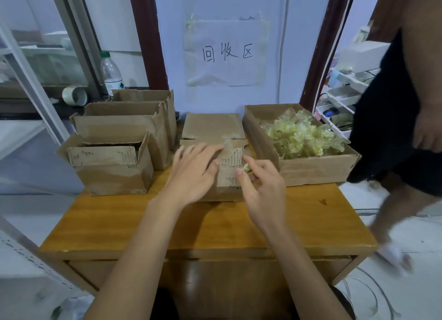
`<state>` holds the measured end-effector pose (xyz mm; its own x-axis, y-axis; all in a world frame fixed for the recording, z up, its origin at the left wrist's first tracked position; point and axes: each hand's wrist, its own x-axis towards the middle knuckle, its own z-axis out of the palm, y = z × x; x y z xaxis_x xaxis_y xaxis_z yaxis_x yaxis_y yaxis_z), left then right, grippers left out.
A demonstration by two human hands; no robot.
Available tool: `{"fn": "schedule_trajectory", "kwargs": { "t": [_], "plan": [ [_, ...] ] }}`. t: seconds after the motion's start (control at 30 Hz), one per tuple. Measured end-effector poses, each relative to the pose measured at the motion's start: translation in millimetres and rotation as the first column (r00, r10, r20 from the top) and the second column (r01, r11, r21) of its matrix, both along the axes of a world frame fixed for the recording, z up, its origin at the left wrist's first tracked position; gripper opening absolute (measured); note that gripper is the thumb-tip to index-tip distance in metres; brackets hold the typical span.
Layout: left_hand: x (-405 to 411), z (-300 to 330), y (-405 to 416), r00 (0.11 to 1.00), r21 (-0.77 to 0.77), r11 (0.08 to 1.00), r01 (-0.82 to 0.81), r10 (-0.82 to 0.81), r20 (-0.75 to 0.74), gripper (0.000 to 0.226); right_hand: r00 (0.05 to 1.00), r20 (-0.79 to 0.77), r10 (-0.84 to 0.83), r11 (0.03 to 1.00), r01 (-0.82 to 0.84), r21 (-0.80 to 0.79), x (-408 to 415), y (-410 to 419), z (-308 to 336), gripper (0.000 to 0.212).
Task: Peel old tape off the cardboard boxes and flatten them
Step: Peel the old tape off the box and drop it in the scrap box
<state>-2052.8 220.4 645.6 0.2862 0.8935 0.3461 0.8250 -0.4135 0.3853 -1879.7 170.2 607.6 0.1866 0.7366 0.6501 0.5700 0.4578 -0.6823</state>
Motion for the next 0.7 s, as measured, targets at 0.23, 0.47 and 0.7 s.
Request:
{"fn": "schedule_trajectory", "kwargs": {
  "t": [0.23,0.47,0.7],
  "plan": [
    [22.3,4.4,-3.9,0.974,-0.028,0.993,-0.118,0.121,0.192,0.041,0.993,-0.044,0.111,0.994,-0.112,-0.020,-14.8,-5.7,0.9,0.040],
    [22.9,0.7,1.6,0.962,-0.047,0.986,-0.159,0.166,0.217,0.045,0.993,-0.074,0.090,0.988,-0.098,-0.121,-14.8,-7.1,3.4,0.048],
    [11.9,-0.4,-0.1,0.935,-0.080,0.983,-0.164,0.181,0.304,0.046,0.987,-0.122,0.101,0.971,-0.125,-0.204,-14.9,-5.1,5.9,0.052]
  ]
}}
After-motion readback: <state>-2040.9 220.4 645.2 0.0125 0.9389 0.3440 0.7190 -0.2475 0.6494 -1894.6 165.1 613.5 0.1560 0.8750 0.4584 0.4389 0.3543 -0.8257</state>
